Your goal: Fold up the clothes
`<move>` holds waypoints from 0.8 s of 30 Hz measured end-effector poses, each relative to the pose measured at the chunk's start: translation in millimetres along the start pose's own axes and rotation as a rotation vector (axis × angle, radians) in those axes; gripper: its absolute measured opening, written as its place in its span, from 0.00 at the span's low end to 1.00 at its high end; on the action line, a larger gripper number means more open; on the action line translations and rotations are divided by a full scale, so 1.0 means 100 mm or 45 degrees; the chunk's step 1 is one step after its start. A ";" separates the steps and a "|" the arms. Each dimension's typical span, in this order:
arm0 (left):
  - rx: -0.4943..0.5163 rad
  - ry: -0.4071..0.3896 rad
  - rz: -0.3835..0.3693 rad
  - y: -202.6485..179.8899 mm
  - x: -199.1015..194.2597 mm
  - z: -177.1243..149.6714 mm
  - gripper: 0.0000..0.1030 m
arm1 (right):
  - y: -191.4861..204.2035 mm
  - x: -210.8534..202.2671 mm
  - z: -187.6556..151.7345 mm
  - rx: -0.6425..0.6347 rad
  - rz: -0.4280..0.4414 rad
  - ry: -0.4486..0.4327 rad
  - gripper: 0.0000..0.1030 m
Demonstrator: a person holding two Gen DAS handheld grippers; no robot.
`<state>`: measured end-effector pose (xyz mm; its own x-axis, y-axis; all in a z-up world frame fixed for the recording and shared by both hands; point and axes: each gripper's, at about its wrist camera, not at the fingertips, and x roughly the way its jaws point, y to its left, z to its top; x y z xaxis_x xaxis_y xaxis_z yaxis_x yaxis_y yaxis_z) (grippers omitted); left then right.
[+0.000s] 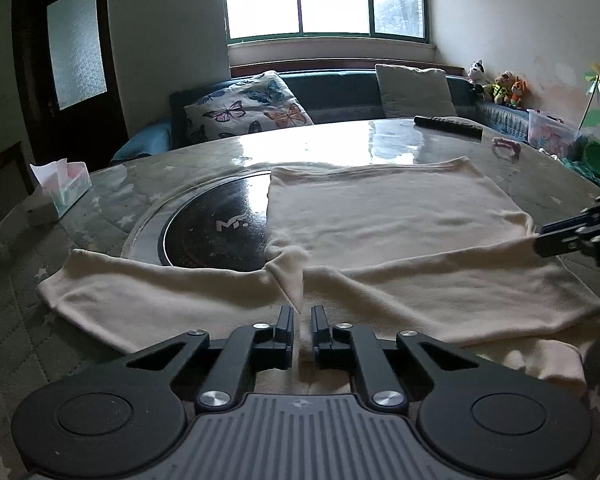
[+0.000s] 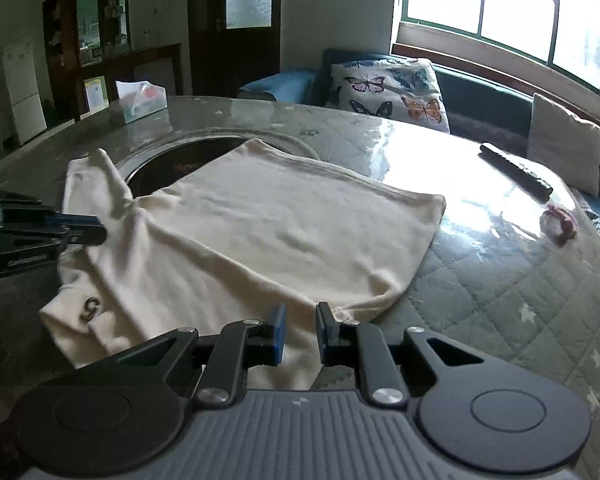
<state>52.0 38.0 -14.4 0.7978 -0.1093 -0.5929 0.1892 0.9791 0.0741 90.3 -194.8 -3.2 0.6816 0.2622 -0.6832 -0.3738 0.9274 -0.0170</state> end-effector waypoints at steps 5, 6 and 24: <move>-0.006 0.009 0.008 0.10 -0.04 -0.02 0.04 | 0.04 0.07 0.03 -0.016 -0.012 0.001 0.15; -0.011 0.013 0.006 0.11 -0.05 -0.03 0.04 | 0.07 0.06 0.05 -0.029 -0.004 -0.009 0.15; -0.097 0.033 -0.160 0.21 -0.07 -0.04 0.14 | 0.87 0.39 0.33 -0.249 0.190 -0.003 0.16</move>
<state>48.0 60.4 -11.9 0.7552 -0.2281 -0.6145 0.2418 0.9683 -0.0623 105.2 -95.3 -7.3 0.6110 0.3929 -0.6872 -0.5849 0.8091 -0.0575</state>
